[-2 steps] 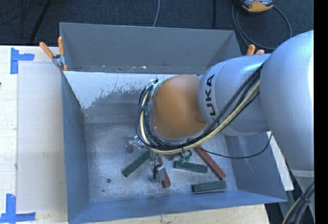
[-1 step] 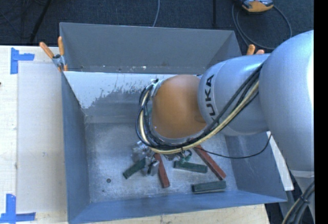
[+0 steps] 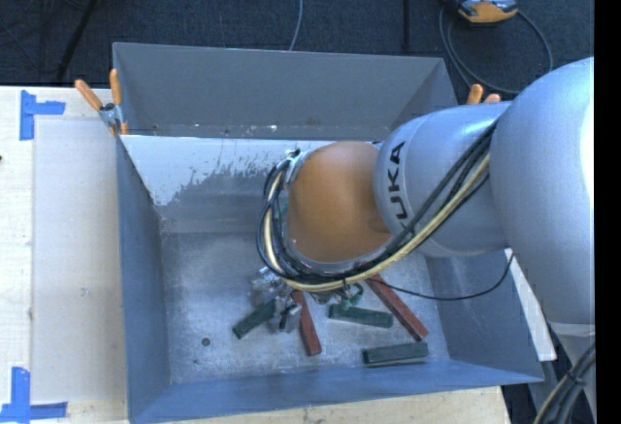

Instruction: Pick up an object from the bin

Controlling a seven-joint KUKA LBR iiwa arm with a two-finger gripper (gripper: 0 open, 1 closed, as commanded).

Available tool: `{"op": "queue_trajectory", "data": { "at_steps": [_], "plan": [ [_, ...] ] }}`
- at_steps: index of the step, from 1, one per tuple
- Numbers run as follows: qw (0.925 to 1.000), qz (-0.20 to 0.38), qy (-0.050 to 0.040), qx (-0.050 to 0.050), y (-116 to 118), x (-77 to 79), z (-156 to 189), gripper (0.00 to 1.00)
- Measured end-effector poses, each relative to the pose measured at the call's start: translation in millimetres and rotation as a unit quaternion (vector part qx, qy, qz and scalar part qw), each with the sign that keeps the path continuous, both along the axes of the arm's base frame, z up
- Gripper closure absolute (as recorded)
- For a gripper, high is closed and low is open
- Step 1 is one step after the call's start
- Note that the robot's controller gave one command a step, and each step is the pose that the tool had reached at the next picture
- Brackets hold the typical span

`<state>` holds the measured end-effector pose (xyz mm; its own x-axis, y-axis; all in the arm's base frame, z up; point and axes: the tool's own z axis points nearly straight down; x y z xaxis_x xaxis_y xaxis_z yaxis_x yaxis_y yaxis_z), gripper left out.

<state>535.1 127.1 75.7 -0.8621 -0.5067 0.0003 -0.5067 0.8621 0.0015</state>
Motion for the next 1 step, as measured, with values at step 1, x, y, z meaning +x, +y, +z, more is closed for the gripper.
{"op": "queue_trajectory", "data": {
  "at_steps": [1],
  "plan": [
    [1.0,0.008,-0.0005,0.0,-22.7,-24.6,132.4,1.0]
  ]
}}
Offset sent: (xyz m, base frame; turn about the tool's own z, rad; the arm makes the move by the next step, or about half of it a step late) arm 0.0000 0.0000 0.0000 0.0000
